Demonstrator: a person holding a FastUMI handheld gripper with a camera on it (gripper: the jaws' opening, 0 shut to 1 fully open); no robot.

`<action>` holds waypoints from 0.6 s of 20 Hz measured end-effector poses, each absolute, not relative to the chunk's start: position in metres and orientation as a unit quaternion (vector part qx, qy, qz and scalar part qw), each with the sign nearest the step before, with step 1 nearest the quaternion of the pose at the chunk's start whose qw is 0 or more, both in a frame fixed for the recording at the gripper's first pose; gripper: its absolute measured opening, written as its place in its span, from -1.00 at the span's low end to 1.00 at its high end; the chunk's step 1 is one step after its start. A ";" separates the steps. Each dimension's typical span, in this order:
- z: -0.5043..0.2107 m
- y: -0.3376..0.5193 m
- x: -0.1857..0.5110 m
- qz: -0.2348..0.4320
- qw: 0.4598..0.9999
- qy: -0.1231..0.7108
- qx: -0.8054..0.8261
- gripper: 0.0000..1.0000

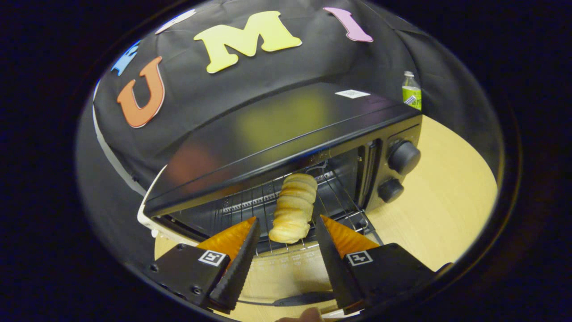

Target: Open the toaster oven, put the food inside, and close the toaster oven door.

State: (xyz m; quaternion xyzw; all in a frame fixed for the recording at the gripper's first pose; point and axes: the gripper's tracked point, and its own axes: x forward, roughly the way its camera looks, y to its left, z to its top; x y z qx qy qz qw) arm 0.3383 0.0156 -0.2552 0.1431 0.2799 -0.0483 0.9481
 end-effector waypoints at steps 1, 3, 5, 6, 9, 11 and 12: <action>-0.249 0.018 0.327 -0.041 0.951 0.276 0.137 0.67; -0.236 0.024 0.300 -0.024 0.956 0.269 0.113 0.66; -0.227 0.034 0.269 0.001 0.962 0.265 0.073 0.90; -0.228 0.037 0.254 0.010 0.963 0.264 0.048 1.00; -0.235 0.045 0.214 0.036 0.963 0.266 0.013 0.99; -0.247 0.046 0.193 0.042 0.959 0.280 0.003 0.99; -0.257 0.044 0.189 0.043 0.957 0.286 -0.002 0.99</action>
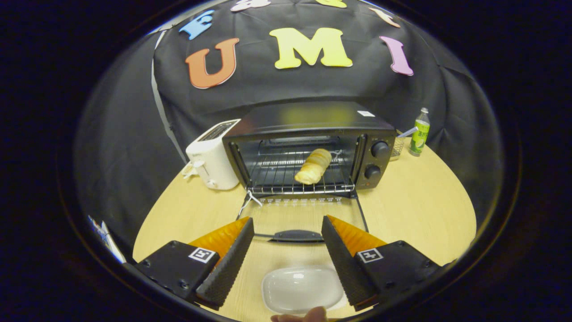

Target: Open the toaster oven, put the food inside, and close the toaster oven door.

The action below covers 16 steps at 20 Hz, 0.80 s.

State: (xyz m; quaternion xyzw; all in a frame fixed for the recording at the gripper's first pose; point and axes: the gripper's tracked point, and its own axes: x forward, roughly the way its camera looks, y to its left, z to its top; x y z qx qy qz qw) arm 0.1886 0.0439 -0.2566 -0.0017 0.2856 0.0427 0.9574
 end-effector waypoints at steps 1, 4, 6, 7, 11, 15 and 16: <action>-0.266 0.043 0.184 0.043 0.956 0.290 -0.004 0.99; -0.299 0.042 0.174 0.044 0.950 0.309 -0.015 1.00; -0.322 0.039 0.173 0.041 0.946 0.321 -0.022 0.99; -0.331 0.037 0.174 0.039 0.944 0.326 -0.025 1.00; -0.357 0.032 0.185 0.025 0.938 0.346 -0.017 1.00; -0.370 0.026 0.201 0.010 0.933 0.359 -0.029 1.00; -0.372 0.024 0.204 0.008 0.932 0.360 -0.033 1.00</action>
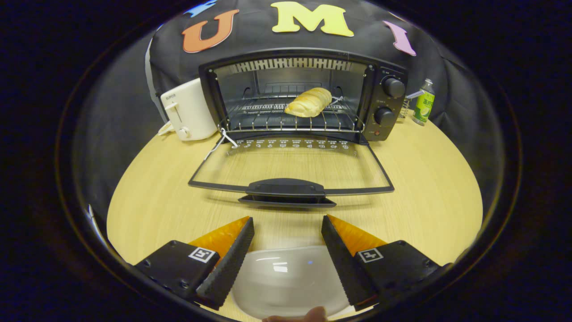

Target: Open the toaster oven, put the food inside, and close the toaster oven door.

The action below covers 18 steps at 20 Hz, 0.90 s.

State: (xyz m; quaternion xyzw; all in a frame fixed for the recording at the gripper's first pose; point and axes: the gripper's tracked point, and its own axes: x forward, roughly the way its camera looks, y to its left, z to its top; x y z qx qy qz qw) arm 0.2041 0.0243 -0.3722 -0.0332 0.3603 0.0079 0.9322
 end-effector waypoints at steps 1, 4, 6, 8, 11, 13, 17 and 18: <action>-0.374 0.023 0.208 0.003 0.932 0.360 -0.040 1.00; -0.380 0.023 0.213 -0.004 0.928 0.370 -0.051 1.00; -0.378 0.023 0.213 -0.007 0.929 0.368 -0.049 0.99; -0.369 0.024 0.213 -0.009 0.932 0.361 -0.025 1.00; -0.356 0.025 0.211 -0.004 0.937 0.350 -0.003 0.99; -0.342 0.027 0.211 0.000 0.942 0.335 0.006 0.99; -0.298 0.031 0.217 0.005 0.963 0.269 0.000 0.98; -0.286 0.032 0.225 0.005 0.968 0.252 -0.003 0.98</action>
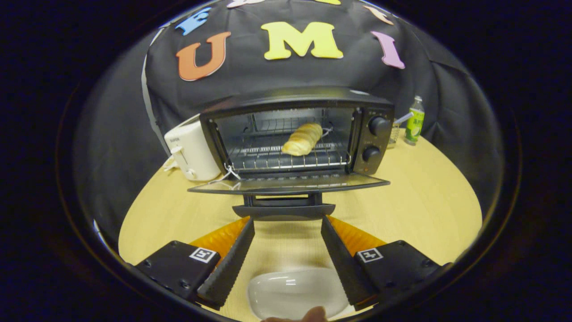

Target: Open the toaster oven, put the food inside, and close the toaster oven door.

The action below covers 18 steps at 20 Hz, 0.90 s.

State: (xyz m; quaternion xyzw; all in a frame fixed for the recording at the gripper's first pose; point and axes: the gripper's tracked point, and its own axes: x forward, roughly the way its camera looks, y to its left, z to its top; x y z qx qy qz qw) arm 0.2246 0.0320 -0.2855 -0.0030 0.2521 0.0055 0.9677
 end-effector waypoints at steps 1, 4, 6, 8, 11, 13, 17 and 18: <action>-0.276 0.028 0.231 -0.002 0.971 0.240 -0.007 0.98; -0.257 0.027 0.242 -0.003 0.976 0.219 0.004 0.98; -0.237 0.029 0.240 0.000 0.979 0.202 0.011 0.98; -0.206 0.029 0.235 -0.002 0.985 0.170 0.003 0.99; -0.158 0.029 0.216 -0.004 0.993 0.117 -0.008 0.98; -0.129 0.033 0.194 0.001 0.996 0.089 -0.011 1.00; -0.070 0.040 0.133 -0.001 0.999 0.030 -0.028 1.00; -0.058 0.041 0.115 -0.004 0.999 0.020 -0.030 1.00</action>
